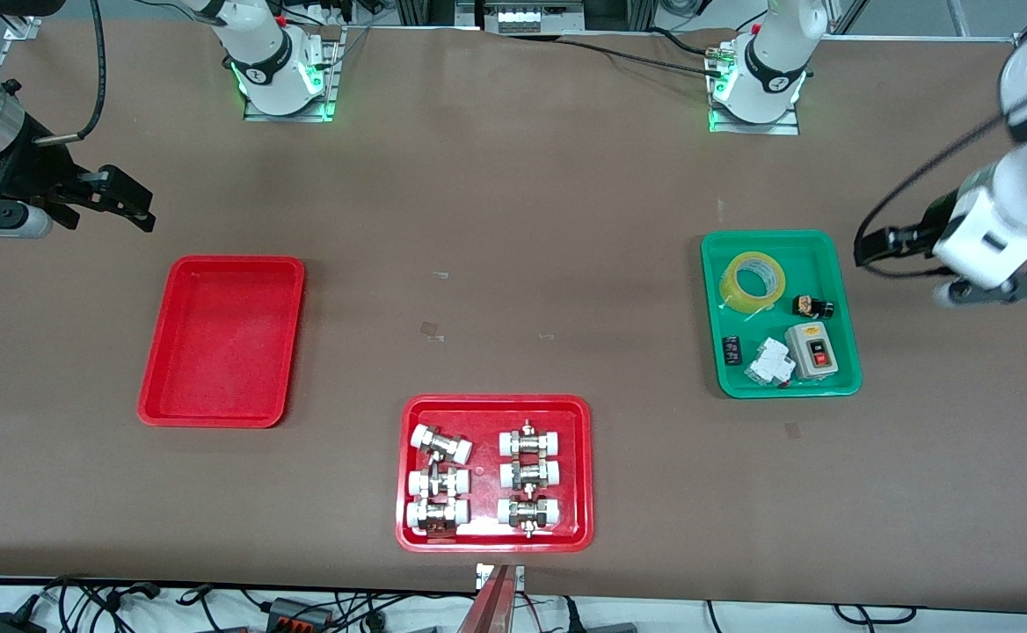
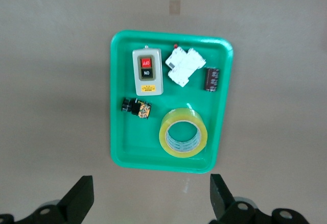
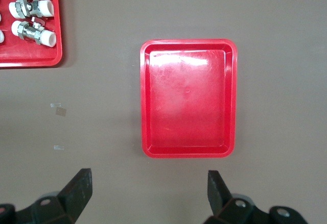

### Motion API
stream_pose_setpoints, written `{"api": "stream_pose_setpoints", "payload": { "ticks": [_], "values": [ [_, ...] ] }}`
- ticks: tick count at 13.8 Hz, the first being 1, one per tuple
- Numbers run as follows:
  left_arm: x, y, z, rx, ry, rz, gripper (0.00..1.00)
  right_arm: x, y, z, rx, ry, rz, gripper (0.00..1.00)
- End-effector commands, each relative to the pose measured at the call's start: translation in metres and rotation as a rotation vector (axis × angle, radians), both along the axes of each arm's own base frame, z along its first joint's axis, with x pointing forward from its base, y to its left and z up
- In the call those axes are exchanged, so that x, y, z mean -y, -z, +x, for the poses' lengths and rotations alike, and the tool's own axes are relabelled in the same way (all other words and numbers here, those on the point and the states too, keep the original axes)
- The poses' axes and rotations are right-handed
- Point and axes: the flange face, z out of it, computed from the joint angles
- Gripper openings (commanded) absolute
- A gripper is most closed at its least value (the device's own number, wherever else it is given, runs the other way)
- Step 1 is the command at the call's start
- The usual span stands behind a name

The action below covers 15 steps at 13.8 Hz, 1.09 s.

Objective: Left arm passes tape to right arm into tray
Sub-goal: 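Reach the left gripper down toward the tape roll in the green tray, then lower the left gripper onto the tape roll rim and close it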

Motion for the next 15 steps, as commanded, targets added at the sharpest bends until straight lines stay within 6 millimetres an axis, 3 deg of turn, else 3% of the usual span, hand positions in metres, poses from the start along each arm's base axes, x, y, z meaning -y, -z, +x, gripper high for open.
{"api": "stream_pose_setpoints", "payload": {
  "ticks": [1, 4, 8, 10, 15],
  "values": [
    [0.012, 0.059, -0.028, 0.016, 0.035, -0.003, 1.00, 0.000, -0.004, -0.003, -0.001, -0.007, -0.012, 1.00],
    [0.010, 0.126, -0.076, 0.066, 0.034, 0.006, 1.00, 0.000, -0.002, -0.004, -0.002, -0.007, -0.012, 1.00],
    [0.008, 0.175, -0.106, 0.045, 0.019, 0.008, 1.00, 0.000, -0.002, -0.004, -0.002, -0.006, -0.012, 1.00],
    [0.001, 0.191, -0.114, 0.065, 0.006, 0.007, 1.00, 0.000, -0.003, -0.004, -0.001, -0.006, -0.012, 1.00],
    [-0.001, 0.231, -0.110, 0.068, -0.003, -0.007, 1.00, -0.001, -0.003, -0.004, -0.001, -0.007, -0.012, 1.00]
  ]
}}
